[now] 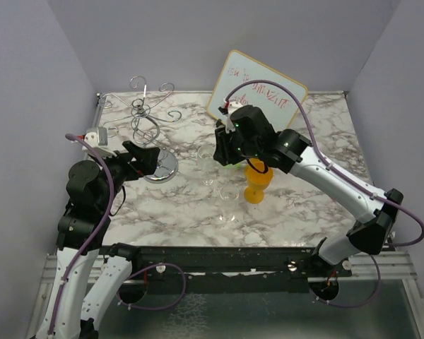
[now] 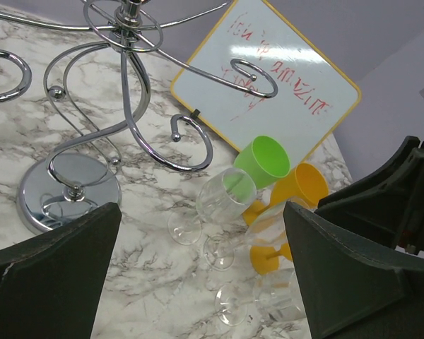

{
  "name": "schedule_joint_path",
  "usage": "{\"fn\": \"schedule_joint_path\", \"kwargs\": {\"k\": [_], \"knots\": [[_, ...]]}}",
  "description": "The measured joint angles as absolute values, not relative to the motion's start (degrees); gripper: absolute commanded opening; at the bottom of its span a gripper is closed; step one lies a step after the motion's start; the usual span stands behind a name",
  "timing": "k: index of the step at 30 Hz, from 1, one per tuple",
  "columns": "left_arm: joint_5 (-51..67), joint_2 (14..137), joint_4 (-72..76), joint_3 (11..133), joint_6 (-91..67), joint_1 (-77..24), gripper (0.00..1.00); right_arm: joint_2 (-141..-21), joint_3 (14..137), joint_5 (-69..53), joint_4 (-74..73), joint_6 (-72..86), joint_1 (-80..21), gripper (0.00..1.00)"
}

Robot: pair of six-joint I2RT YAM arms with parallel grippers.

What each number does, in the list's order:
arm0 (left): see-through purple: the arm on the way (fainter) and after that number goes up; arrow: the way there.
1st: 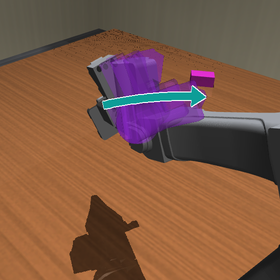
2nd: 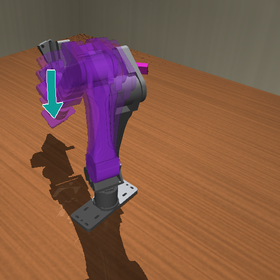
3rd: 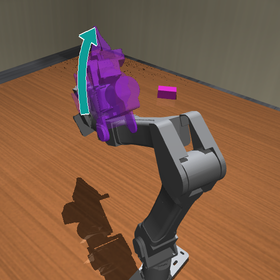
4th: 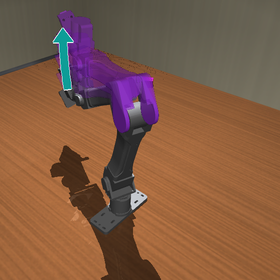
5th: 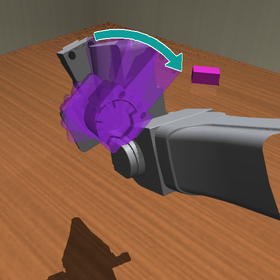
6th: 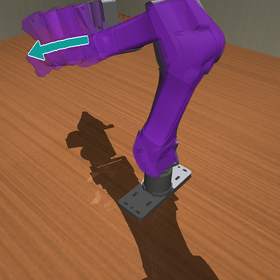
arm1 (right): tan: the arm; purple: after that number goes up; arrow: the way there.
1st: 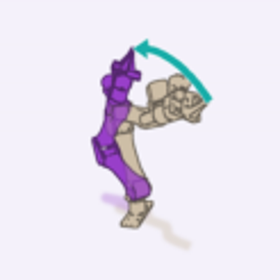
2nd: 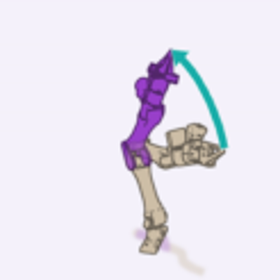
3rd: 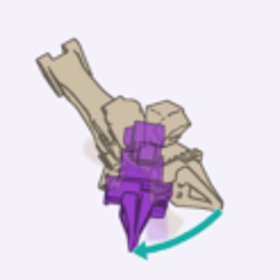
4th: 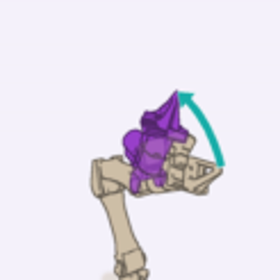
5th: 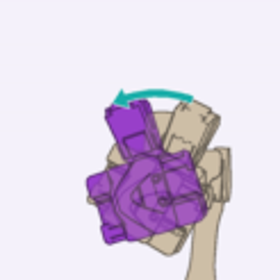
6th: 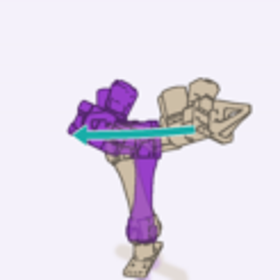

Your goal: Place the wine glass upside down on the wine glass rack

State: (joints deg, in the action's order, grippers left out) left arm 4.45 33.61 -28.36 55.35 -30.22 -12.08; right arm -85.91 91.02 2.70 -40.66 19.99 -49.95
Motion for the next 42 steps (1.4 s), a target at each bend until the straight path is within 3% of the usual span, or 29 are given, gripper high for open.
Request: {"fn": "schedule_joint_path", "kwargs": {"k": [13, 23, 42], "knots": [[3.38, 33.82, -25.8, 55.46, -29.41, -12.05, 0.99, -93.76, 94.65, 9.63, -49.41, 17.65, -53.21, 0.34], [3.38, 33.43, -25.96, 55.86, -30.24, -12.08, 0.99, -96.68, 95.74, 9.63, -50.09, 15.25, -53.58, 0.02], [3.55, 33.63, -30.24, 62.17, -38.89, -12.08, 0.99, -92.16, 96.31, -0.62, -48.42, 13.91, -54.76, 0.01]]}}
